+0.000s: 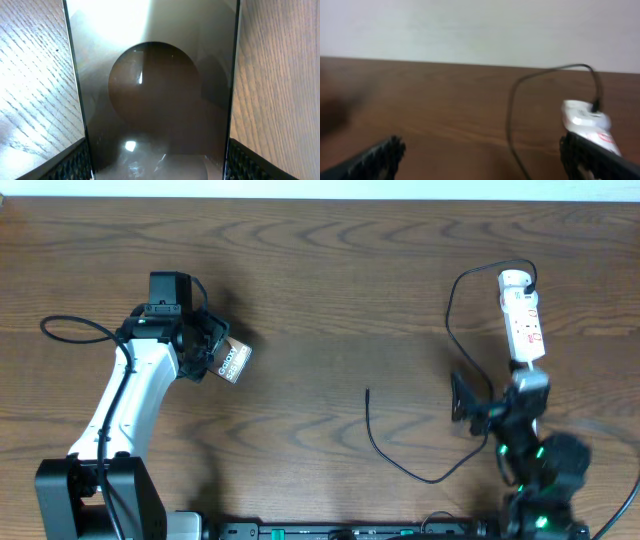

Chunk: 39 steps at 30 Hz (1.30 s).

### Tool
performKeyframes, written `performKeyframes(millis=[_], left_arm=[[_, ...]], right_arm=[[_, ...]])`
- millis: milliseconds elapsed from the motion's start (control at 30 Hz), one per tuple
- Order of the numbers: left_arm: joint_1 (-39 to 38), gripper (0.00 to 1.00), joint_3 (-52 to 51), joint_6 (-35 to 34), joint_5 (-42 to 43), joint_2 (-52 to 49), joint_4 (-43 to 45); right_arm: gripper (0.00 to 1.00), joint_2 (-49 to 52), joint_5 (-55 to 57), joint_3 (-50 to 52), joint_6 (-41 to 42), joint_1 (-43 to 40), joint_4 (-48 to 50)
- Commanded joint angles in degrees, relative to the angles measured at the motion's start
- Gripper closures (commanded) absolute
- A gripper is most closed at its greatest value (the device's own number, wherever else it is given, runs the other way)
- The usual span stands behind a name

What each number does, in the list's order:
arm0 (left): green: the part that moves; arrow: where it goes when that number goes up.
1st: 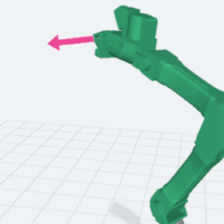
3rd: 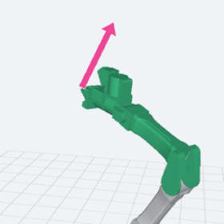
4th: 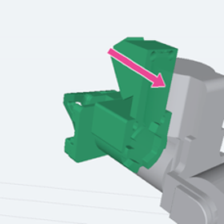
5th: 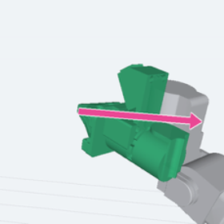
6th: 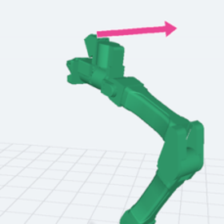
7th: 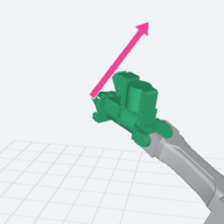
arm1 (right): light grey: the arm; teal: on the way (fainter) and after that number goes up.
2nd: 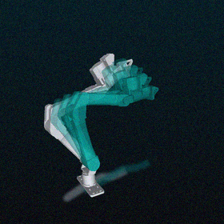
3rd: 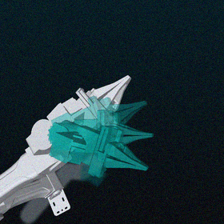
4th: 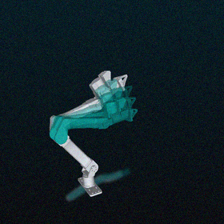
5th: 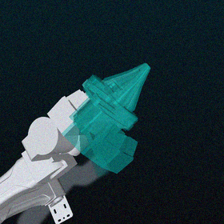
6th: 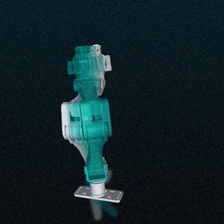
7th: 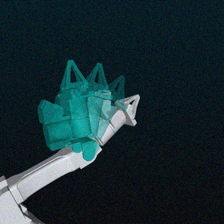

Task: Plug charger to phone and switch on socket
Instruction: 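Move the right gripper toward the phone held by the left gripper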

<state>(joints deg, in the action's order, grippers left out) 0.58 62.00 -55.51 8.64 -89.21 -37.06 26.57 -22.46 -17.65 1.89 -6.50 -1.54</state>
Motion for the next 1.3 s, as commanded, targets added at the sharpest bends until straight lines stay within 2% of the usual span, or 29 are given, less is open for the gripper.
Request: performKeyframes(millis=[0, 133, 300, 433, 733, 900, 1033, 1133, 1267], left_arm=[[-0.09, 0.93, 1.99, -0.55, -0.72, 0.48, 0.2], [-0.09, 0.93, 1.99, -0.57, -0.72, 0.48, 0.0], [-0.09, 0.93, 1.99, -1.05, -0.74, 0.48, -0.07], [-0.09, 0.93, 1.99, -3.32, -0.76, 0.48, -0.28], [-0.22, 0.93, 1.99, -18.25, -0.72, 0.48, -3.19], [-1.86, 0.93, 1.99, -22.16, -0.76, 0.48, -3.19], [-3.45, 0.93, 1.99, -25.68, -0.79, 0.48, -3.21], [-4.57, 0.93, 1.99, -28.98, -0.79, 0.48, -3.15], [-5.07, 0.93, 1.99, -29.51, -0.79, 0.48, -2.93]], right_arm=[[0.01, 13.57, -9.51, -12.92, 2.1, 0.55, -3.21], [0.01, 34.14, -22.8, -31.15, 2.01, 0.61, -13.68], [0.01, 56.96, -46.53, -50.84, 1.7, 1.62, -27.43], [0.01, 69.46, -54.93, -58.77, 1.77, 4.96, -28.85], [0.01, 85.0, -57.79, -61.66, 10.86, 15.52, -19.82], [0.01, 90.82, -65.96, -61.66, 17.18, 21.79, -6.91], [0.01, 92.94, -67.06, -61.64, 22.75, 25.62, 2.21], [0.01, 93.09, -66.31, -61.64, 22.73, 27.74, 5.44], [0.01, 93.09, -62.03, -61.64, 22.84, 29.31, 7.3]])
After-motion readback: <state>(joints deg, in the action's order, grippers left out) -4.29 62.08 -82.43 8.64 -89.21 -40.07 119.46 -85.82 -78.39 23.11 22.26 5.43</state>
